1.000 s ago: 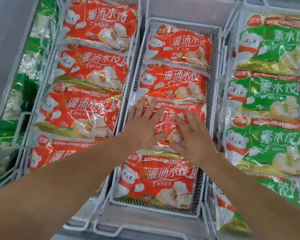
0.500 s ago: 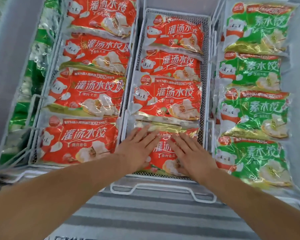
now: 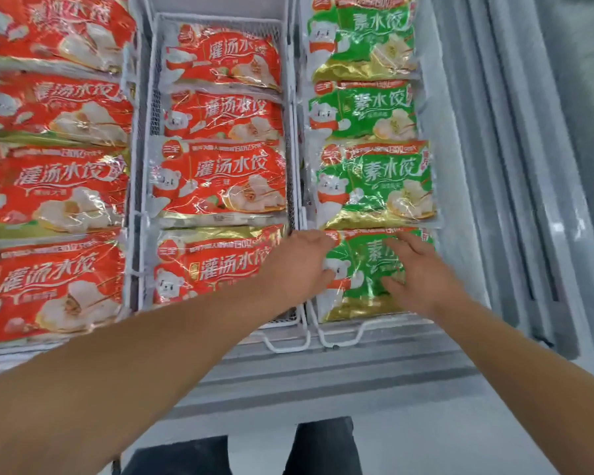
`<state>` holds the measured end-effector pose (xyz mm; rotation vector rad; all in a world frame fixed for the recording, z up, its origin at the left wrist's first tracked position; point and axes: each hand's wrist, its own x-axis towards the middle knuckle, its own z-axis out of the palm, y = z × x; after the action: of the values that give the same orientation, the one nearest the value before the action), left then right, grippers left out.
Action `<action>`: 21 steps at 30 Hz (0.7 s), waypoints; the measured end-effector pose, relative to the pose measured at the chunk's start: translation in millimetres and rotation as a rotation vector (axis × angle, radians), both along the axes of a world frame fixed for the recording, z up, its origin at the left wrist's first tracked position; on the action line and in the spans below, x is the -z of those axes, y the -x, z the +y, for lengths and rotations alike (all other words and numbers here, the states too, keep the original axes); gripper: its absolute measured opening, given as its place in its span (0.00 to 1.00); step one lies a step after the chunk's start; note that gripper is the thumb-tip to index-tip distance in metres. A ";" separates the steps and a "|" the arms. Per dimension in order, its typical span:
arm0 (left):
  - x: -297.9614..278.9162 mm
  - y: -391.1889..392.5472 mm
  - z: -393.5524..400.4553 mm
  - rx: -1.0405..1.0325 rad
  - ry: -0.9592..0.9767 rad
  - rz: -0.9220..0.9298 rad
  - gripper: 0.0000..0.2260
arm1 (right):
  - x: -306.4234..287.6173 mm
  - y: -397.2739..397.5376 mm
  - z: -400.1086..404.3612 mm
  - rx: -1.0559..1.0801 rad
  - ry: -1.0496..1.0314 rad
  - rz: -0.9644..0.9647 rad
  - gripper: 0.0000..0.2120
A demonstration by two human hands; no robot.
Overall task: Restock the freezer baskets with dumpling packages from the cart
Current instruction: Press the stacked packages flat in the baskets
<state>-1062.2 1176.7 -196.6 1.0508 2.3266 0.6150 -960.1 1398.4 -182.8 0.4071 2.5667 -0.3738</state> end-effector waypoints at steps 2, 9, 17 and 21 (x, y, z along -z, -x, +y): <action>4.5 -10.3 33.1 0.111 0.080 0.076 0.30 | 10.3 3.6 32.2 -0.072 0.015 -0.061 0.43; 29.8 -38.2 53.1 0.262 0.509 0.151 0.47 | 25.1 -14.5 60.6 -0.202 0.065 -0.179 0.47; 25.1 -30.3 56.1 0.264 0.532 0.053 0.49 | 14.7 -9.6 65.5 -0.191 0.124 -0.184 0.47; 24.4 -24.6 57.6 0.281 0.520 0.025 0.49 | 12.0 -8.1 65.1 -0.175 0.125 -0.201 0.47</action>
<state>-1037.6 1234.3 -221.0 1.0972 2.1277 -0.1103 -952.0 1463.5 -194.8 0.1642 2.3471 -0.4052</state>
